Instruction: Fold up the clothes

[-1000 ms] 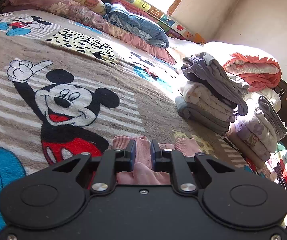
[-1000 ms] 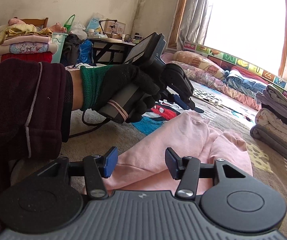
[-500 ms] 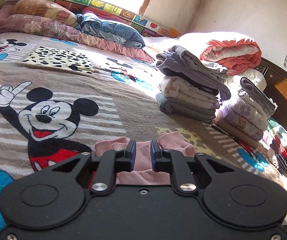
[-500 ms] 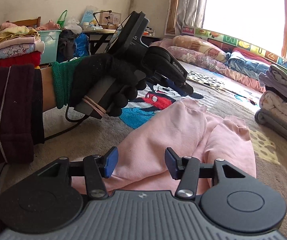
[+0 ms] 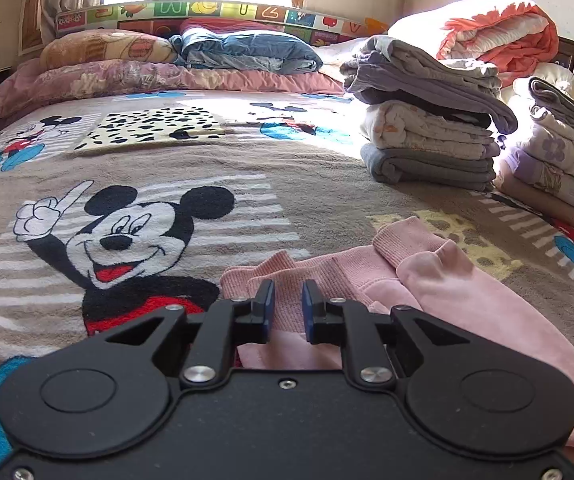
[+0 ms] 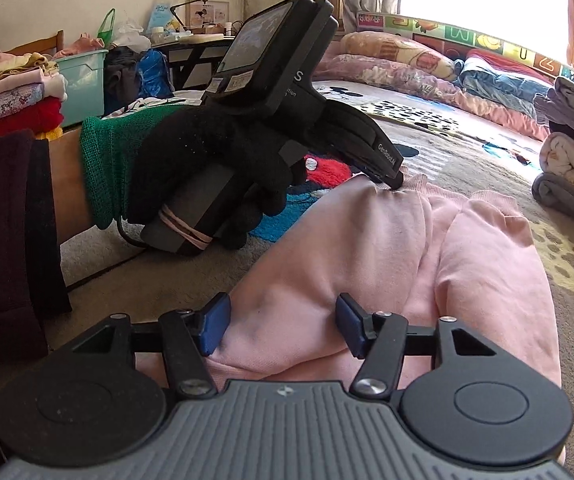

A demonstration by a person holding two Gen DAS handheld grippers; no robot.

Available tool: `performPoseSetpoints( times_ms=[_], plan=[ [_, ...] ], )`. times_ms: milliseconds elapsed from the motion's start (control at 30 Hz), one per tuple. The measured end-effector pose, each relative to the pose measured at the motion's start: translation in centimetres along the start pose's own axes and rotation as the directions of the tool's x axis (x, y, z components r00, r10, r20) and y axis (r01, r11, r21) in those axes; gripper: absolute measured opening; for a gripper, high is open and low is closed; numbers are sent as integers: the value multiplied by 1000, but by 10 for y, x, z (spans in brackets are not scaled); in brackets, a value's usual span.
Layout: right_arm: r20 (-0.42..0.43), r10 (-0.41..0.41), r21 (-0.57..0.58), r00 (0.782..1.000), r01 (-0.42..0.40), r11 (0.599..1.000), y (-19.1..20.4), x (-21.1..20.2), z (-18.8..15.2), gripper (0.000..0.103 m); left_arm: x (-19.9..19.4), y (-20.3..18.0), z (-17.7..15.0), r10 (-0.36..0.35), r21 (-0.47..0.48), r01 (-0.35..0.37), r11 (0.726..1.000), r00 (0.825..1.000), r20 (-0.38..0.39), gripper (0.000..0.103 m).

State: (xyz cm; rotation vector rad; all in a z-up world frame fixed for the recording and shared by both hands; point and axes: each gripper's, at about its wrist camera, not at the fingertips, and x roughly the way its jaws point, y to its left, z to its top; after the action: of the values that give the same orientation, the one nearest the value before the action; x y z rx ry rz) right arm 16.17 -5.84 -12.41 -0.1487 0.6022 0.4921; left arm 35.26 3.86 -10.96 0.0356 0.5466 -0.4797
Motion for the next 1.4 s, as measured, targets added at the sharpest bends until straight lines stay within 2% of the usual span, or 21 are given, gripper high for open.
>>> performPoseSetpoints(
  times_ms=[100, 200, 333, 433, 633, 733, 833, 900, 967, 1067, 1100, 1133, 1233, 1267, 1400],
  plan=[
    [25, 11, 27, 1000, -12, 1000, 1, -21, -1, 59, -22, -1, 2, 31, 0, -31, 1000, 998, 59, 14],
    [73, 17, 32, 997, -19, 999, 0, -52, -7, 59, -41, -6, -7, 43, 21, -44, 999, 997, 72, 14],
    [110, -55, 5, 992, 54, 999, -15, -101, -29, 60, -63, -18, -26, 57, 67, -60, 996, 997, 46, 14],
    [120, -126, 39, 985, 122, 992, -32, -128, -49, 60, -82, -33, -37, 57, 98, -60, 993, 998, 32, 14],
    [128, -208, 173, 970, 185, 967, -58, -152, -94, 60, -117, -73, -49, -66, -20, 65, 998, 998, -3, 16],
    [127, -189, 187, 974, 163, 969, -61, -145, -103, 59, -128, -96, -59, -84, -66, 81, 995, 996, -35, 20],
    [160, -129, 250, 979, 86, 964, -72, -136, -97, 60, -135, -113, -68, -92, -109, 86, 990, 994, -53, 20],
    [188, -98, 365, 977, 24, 931, -88, -130, -96, 60, -136, -120, -71, -107, -127, 99, 987, 993, -56, 20],
    [218, -79, 475, 973, -35, 879, -104, -126, -98, 59, -135, -124, -71, -120, -133, 113, 985, 991, -50, 20],
    [226, -30, 581, 974, -110, 807, -127, -114, -107, 58, -127, -124, -70, -135, -156, 125, 980, 989, -54, 20],
    [238, -17, 609, 971, -136, 782, -133, -111, -110, 55, -123, -124, -70, -139, -166, 127, 978, 989, -57, 20],
    [251, -4, 636, 968, -162, 755, -138, -108, -114, 43, -119, -122, -70, -147, -180, 134, 974, 987, -61, 20],
    [294, 37, 700, 955, -241, 673, -152, -100, -123, 33, -111, -121, -69, -170, -208, 154, 966, 983, -63, 20],
    [306, 47, 713, 951, -262, 650, -151, -99, -127, 33, -108, -121, -66, -181, -218, 164, 962, 982, -60, 20],
    [343, 98, 727, 934, -330, 602, -157, -89, -125, 33, -95, -120, -57, -201, -242, 183, 953, 978, -52, 20]
  ],
)
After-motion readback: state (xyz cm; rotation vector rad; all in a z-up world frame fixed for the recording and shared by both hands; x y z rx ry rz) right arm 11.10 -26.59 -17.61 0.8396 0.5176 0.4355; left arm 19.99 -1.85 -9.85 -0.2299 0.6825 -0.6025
